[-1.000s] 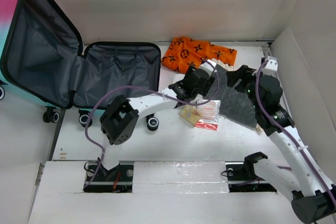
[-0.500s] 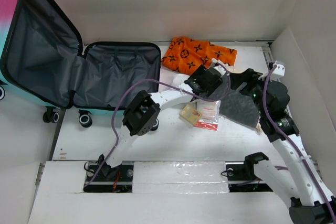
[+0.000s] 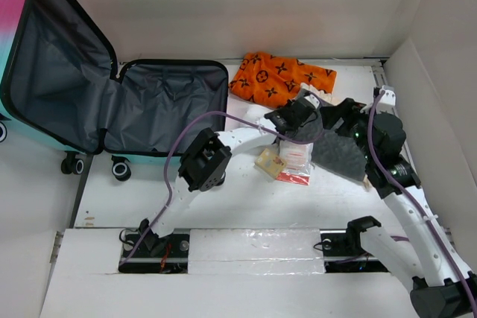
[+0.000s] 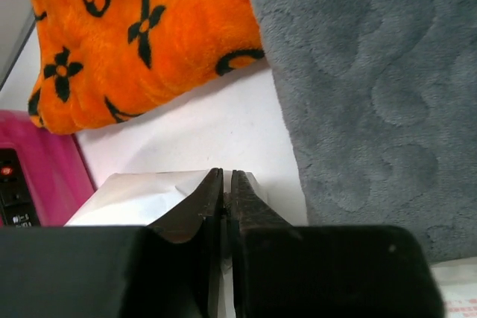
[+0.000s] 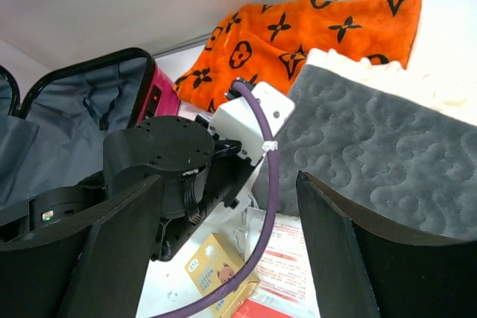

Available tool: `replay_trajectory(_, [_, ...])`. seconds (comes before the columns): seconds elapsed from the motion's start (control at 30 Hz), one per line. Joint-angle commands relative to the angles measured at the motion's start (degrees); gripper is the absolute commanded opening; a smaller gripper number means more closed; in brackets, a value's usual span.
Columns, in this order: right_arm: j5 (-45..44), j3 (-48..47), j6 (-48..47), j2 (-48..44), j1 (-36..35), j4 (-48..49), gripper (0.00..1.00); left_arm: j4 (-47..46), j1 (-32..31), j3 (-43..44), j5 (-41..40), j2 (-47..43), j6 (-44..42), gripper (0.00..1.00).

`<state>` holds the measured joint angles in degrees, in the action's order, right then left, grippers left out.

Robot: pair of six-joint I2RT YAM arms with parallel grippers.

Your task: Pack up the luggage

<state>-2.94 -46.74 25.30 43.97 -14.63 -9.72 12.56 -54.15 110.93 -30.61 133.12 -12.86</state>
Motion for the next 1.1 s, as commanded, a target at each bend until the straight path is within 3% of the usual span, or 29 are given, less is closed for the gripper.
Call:
replay_trajectory(0.0, [1.4, -0.4, -0.1, -0.1, 0.2, 3.0, 0.77, -0.3, 0.4, -1.2, -3.3, -5.7, 1.3, 0.0])
replay_trajectory(0.3, [2.7, 0.8, -0.1, 1.0, 0.2, 4.3, 0.76, -3.3, 0.4, -7.1, 3.3, -21.0, 7.4, 0.0])
replay_trajectory(0.43, [3.2, 0.8, -0.1, 0.5, 0.2, 5.0, 0.76, -5.7, 4.2, -9.0, 7.1, -31.2, 10.9, 0.0])
replay_trajectory(0.53, [3.9, 0.8, -0.1, 0.5, 0.2, 5.0, 0.76, -8.9, 6.2, -11.2, 4.7, -35.4, 12.3, 0.0])
replay_trajectory(0.73, [9.3, 0.2, -0.1, 1.9, 0.2, 6.1, 0.75, -12.0, 17.4, -18.9, -0.6, -45.9, 21.6, 0.0])
replay_trajectory(0.87, [10.7, 0.8, 0.5, 3.7, -1.3, 7.9, 0.73, -17.3, 28.1, -32.0, -1.7, -55.3, 30.2, 0.0])
replay_trajectory(0.9, [11.2, 0.8, 0.5, 4.2, -2.4, 7.9, 0.71, -17.9, 33.6, -33.5, 0.1, -58.3, 32.4, 0.0])
replay_trajectory(0.97, [11.2, 0.8, 0.5, 5.0, -3.7, 7.9, 0.71, -18.5, 38.4, -35.9, 7.1, -59.2, 36.6, 0.0])
replay_trajectory(1.0, [9.9, 0.8, 0.5, 5.5, -5.1, 7.9, 0.71, -17.3, 40.2, -35.9, 8.2, -59.2, 37.3, 0.1])
replay_trajectory(1.03, [9.4, 0.8, 0.5, 5.5, -5.8, 7.9, 0.73, -15.6, 40.9, -35.9, 7.5, -57.6, 38.0, 0.4])
replay_trajectory(1.07, [8.5, 0.8, -0.3, 6.0, -6.5, 7.3, 0.75, -13.5, 40.2, -35.9, 6.8, -57.1, 38.0, 0.58])
